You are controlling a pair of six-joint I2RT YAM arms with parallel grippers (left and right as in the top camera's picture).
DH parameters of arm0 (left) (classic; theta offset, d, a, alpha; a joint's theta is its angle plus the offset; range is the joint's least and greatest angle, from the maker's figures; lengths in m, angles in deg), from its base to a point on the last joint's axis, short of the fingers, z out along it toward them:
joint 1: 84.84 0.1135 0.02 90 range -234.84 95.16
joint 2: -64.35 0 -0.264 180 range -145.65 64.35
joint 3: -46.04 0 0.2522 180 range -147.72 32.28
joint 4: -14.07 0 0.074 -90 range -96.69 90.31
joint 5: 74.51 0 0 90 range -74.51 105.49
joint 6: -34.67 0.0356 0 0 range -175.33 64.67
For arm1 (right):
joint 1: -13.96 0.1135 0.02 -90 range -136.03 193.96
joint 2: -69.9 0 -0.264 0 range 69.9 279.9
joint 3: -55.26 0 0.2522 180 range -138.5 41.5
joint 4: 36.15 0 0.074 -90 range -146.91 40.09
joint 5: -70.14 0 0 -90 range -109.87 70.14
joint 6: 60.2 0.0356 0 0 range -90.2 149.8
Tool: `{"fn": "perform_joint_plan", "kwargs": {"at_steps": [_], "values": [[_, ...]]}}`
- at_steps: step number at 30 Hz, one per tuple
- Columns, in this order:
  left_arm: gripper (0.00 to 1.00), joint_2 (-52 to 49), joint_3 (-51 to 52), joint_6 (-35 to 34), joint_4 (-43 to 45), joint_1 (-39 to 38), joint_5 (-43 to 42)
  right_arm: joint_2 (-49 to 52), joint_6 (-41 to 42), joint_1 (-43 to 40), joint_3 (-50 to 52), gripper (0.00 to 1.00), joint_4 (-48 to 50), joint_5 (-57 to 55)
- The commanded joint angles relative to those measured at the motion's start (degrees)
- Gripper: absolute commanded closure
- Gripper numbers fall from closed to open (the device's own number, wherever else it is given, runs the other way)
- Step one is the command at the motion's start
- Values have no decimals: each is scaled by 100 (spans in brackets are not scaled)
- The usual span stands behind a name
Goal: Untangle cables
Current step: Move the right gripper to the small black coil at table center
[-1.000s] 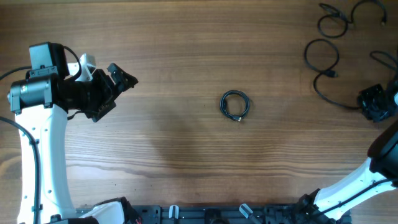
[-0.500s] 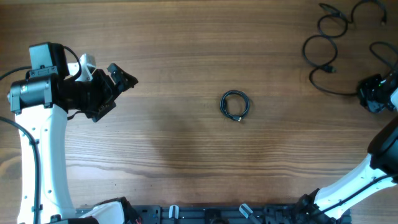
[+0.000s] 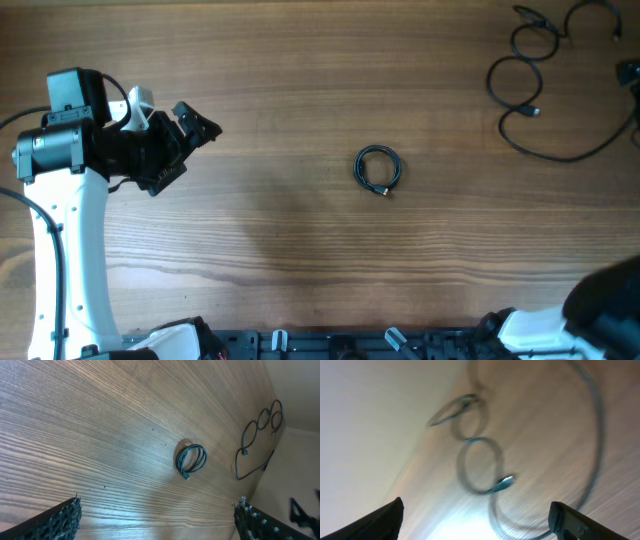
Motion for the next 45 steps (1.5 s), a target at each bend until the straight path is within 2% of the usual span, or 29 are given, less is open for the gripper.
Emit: {"fn": "perform_joint_plan", "kwargs": {"at_steps": [1,3,6,8,13,17,20,28,45], "values": [[0,35,-68,118,15,31,17,-527,-269,55,-72,1,-894,1930],[0,35,-68,118,17,31,15,-551,-529,317,-31,0,-2153,2188],[0,35,-68,118,15,31,17,-551,-1587,1003,221,0,-2802,2177],[0,35,-68,118,15,31,15,-551,-1912,1847,455,0,-2999,1991],[0,35,-68,118,15,31,17,-549,-1860,3611,754,0,-2883,1071],[0,35,-68,118,15,31,15,-544,-1285,4446,785,0,-2656,472],[0,35,-68,118,15,31,17,-544,-1257,4924,789,0,-2796,-251],[0,35,-68,118,15,31,17,-544,-1305,5101,1510,0,-2833,-315],[0,35,-68,118,17,31,17,-544,-1303,5101,1545,0,-2894,-236]]}}
